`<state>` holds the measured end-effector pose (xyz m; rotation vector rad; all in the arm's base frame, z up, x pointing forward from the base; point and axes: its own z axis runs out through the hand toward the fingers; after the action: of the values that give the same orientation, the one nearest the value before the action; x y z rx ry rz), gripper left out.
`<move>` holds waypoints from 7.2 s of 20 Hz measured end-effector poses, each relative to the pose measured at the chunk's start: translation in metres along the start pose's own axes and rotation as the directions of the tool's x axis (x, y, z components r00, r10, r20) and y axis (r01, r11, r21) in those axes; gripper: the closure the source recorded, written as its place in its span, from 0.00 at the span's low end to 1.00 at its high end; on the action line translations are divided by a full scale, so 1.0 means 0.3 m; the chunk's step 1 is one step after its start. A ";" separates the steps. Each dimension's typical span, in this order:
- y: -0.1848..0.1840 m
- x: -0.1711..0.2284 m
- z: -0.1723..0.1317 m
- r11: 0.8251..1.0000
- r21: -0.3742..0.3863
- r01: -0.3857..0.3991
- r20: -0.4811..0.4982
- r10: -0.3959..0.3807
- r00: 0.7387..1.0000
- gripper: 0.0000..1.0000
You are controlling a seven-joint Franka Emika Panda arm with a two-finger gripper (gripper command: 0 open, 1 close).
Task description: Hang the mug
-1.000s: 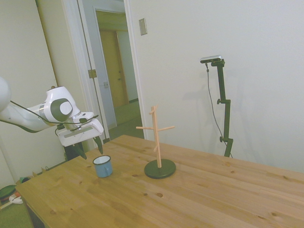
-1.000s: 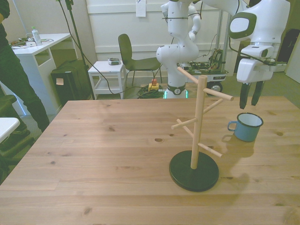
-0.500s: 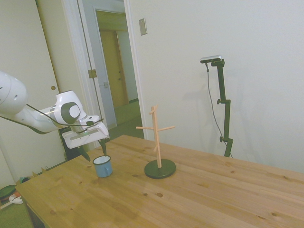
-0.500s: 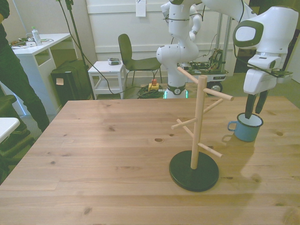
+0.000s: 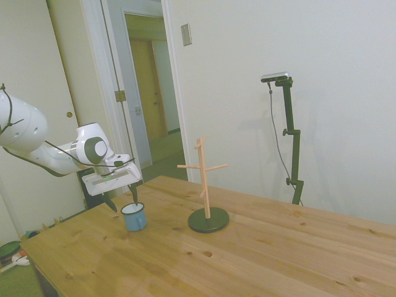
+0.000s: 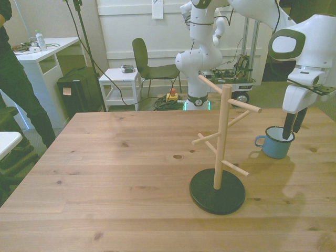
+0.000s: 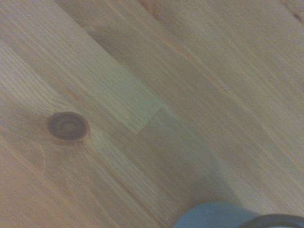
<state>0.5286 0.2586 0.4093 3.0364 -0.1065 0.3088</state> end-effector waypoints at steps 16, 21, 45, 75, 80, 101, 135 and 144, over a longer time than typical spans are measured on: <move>-0.061 -0.012 0.069 1.000 0.003 0.013 0.031 -0.013 0.999 1.00; -0.043 -0.003 0.075 1.000 -0.002 0.003 0.032 -0.003 0.999 1.00; 0.036 0.004 0.116 0.996 -0.033 -0.083 0.051 0.085 0.995 1.00; 0.257 0.375 -0.360 0.940 -0.015 -0.341 0.023 0.341 0.940 1.00; 0.191 0.428 -0.425 0.920 -0.029 -0.391 0.026 0.391 0.920 1.00; 0.172 0.566 -0.378 0.894 -0.045 -0.446 0.038 0.448 0.893 1.00; 0.247 0.616 -0.384 0.799 -0.064 -0.597 0.099 0.601 0.793 1.00; 0.297 0.619 -0.406 0.772 -0.067 -0.632 0.124 0.635 0.762 1.00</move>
<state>0.6792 0.1703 0.5730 2.8853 -1.1577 0.1244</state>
